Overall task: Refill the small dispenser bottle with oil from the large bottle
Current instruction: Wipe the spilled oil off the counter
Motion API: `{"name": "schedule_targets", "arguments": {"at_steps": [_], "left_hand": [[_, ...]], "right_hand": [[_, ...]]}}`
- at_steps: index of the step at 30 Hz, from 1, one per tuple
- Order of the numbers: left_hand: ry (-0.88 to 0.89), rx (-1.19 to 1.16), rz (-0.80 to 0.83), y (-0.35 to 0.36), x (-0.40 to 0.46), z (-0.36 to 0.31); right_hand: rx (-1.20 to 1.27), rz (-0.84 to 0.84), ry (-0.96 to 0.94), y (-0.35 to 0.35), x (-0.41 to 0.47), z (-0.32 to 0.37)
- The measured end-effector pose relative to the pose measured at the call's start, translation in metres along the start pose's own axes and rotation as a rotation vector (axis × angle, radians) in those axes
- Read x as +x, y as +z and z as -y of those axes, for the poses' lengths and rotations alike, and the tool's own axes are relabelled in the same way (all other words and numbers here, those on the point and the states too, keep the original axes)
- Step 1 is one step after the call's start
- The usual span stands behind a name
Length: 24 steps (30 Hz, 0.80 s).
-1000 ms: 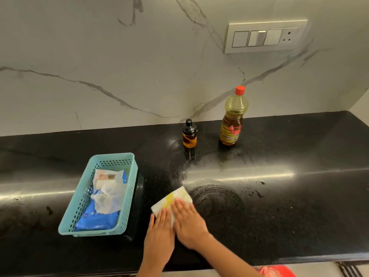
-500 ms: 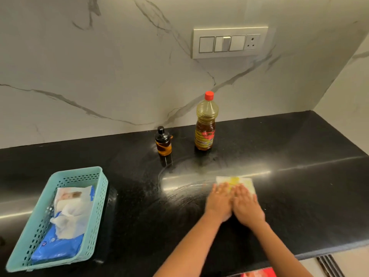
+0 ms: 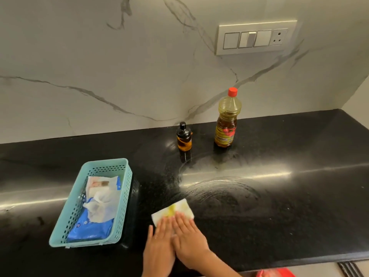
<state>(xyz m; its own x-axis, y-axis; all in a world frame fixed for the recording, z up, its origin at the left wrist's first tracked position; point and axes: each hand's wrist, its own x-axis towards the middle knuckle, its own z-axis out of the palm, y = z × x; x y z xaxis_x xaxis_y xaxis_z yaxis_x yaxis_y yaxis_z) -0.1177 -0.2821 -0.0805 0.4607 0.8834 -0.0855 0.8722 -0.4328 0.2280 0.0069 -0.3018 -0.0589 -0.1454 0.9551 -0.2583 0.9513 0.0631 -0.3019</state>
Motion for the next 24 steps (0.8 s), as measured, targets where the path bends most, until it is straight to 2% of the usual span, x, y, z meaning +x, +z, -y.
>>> {"name": "schedule_targets", "arguments": {"at_steps": [3,5,7,10,12,13,14,16,17,19,21,23,24], "left_hand": [[-0.150,0.002,0.002,-0.019,0.044,0.002],[-0.209,-0.037,0.027,-0.037,0.098,-0.024],[-0.140,-0.058,0.104,-0.036,0.149,-0.065],[0.056,-0.160,0.165,-0.029,0.176,-0.140],[0.211,-0.199,0.252,-0.032,0.161,-0.173],[0.266,-0.207,0.251,-0.034,0.150,-0.179],[0.296,-0.221,0.213,-0.033,0.139,-0.176],[0.288,-0.253,0.021,-0.024,0.121,-0.146],[0.259,-0.260,-0.099,-0.019,0.113,-0.123],[0.129,-0.270,-0.230,-0.018,0.094,-0.072],[-0.104,-0.202,-0.179,-0.026,0.074,-0.024],[-0.366,-0.109,-0.046,-0.038,0.053,0.012],[-0.430,-0.081,-0.012,-0.041,0.042,0.028]], "right_hand": [[-0.065,-0.025,-0.106,-0.028,0.049,-0.015],[-0.033,-0.014,0.018,-0.045,0.078,-0.058],[0.001,-0.010,0.199,-0.065,0.088,-0.109],[0.178,-0.217,0.592,-0.085,0.049,-0.170],[0.135,-0.350,0.772,-0.085,0.010,-0.184],[0.127,-0.408,0.803,-0.081,-0.002,-0.184],[0.123,-0.397,0.798,-0.074,-0.005,-0.183],[0.167,-0.338,0.757,-0.059,0.006,-0.188],[0.207,-0.377,0.751,-0.061,0.019,-0.189],[0.261,-0.358,0.710,-0.072,0.051,-0.183],[0.190,-0.267,0.568,-0.076,0.093,-0.165],[0.092,-0.146,0.434,-0.073,0.125,-0.130],[0.063,-0.104,0.362,-0.067,0.133,-0.109]]}}
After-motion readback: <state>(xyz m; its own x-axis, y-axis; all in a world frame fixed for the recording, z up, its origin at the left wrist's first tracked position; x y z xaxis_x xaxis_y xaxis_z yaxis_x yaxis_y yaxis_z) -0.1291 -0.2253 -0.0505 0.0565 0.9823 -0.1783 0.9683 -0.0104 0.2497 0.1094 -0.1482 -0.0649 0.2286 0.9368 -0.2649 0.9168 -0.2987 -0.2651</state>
